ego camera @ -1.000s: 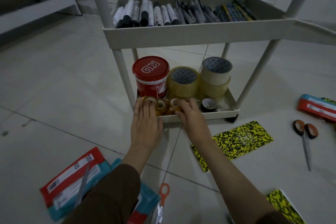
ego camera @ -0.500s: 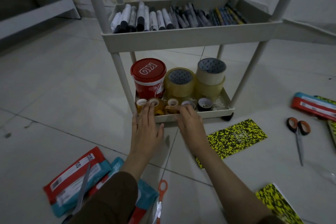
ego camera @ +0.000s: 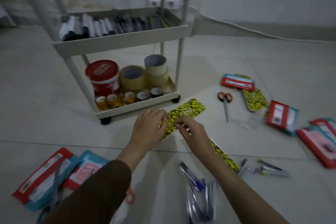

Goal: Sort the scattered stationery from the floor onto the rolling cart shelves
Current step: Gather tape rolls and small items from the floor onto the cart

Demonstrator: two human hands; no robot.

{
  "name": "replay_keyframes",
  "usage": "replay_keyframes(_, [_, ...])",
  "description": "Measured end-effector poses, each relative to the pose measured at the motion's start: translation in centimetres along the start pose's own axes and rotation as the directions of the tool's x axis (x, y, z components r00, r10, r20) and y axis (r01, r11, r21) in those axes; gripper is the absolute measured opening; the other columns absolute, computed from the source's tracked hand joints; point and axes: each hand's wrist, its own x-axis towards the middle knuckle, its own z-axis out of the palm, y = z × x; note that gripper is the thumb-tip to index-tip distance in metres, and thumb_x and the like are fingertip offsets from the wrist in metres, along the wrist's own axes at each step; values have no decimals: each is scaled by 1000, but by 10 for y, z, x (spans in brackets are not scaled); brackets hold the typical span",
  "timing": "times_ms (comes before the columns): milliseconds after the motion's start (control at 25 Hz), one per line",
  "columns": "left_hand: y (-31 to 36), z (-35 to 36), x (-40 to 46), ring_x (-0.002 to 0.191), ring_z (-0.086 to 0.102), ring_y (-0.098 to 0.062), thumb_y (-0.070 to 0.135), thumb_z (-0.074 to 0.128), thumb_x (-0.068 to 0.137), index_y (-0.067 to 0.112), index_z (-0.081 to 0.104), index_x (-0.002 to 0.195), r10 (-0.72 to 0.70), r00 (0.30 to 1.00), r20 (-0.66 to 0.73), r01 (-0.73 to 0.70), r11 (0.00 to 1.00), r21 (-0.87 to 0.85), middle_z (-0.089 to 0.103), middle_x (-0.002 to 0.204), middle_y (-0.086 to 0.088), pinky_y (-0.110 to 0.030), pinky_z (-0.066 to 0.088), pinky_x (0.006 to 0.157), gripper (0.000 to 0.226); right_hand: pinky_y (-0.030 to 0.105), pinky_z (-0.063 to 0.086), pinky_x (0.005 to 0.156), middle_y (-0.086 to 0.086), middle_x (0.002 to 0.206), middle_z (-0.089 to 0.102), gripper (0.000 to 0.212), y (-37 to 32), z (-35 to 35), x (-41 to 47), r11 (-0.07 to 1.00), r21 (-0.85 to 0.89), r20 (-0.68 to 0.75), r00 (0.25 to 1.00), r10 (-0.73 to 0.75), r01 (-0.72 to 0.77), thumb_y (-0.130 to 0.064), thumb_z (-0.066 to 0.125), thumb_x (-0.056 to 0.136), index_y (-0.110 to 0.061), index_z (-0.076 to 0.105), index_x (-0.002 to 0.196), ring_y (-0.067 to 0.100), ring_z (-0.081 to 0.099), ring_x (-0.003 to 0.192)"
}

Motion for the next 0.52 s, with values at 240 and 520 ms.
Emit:
replay_keyframes(240, [121, 30, -5, 88, 57, -21, 19, 46, 91, 19, 62, 93, 293, 950, 106, -281, 953, -115, 66, 88, 2, -34, 41, 70, 16, 35, 47, 74, 0, 92, 65, 9, 14, -91, -109, 974, -120, -92, 979, 179, -190, -13, 55, 91, -13, 62, 95, 15, 57, 79])
replay_keyframes(520, [215, 96, -84, 97, 54, -20, 28, 39, 93, 24, 57, 102, 581, 714, 391, -547, 811, -207, 63, 100, 2, -32, 39, 72, 21, 35, 48, 78, -2, 102, 62, 14, 30, -133, -253, 840, -238, -223, 869, 442, -488, -21, 50, 94, -17, 61, 102, 16, 56, 89])
